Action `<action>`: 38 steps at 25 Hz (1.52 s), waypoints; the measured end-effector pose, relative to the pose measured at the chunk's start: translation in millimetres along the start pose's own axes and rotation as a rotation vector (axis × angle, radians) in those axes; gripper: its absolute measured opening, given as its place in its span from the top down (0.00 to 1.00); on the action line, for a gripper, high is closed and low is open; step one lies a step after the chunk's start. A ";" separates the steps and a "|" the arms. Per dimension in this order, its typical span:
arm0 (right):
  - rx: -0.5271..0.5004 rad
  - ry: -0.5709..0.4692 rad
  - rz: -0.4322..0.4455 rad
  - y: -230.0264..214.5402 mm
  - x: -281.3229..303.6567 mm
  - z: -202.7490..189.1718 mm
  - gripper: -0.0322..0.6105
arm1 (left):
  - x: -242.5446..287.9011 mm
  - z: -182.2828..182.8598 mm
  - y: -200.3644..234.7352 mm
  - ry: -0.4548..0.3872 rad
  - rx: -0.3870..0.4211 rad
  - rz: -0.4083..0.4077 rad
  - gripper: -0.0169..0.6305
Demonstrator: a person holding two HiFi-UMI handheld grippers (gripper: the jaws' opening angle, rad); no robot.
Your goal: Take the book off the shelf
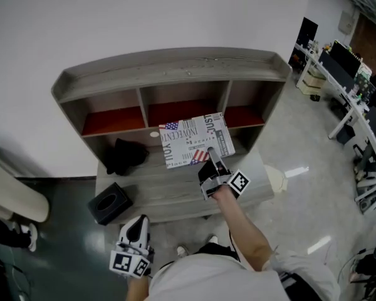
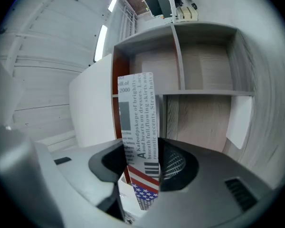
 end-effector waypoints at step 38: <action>-0.751 -0.010 -0.121 147.4 -79.6 114.3 0.68 | 100.6 21.5 8.7 -0.022 0.072 -0.130 0.95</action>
Point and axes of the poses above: the fingertips, and each gripper's own axes: x forward along the fingers, y to its left, z out of its top, the point moved 10 cm from there along -x, backward along the fingers, and after that the axes turned 5 degrees about y, right-handed, at the moved point
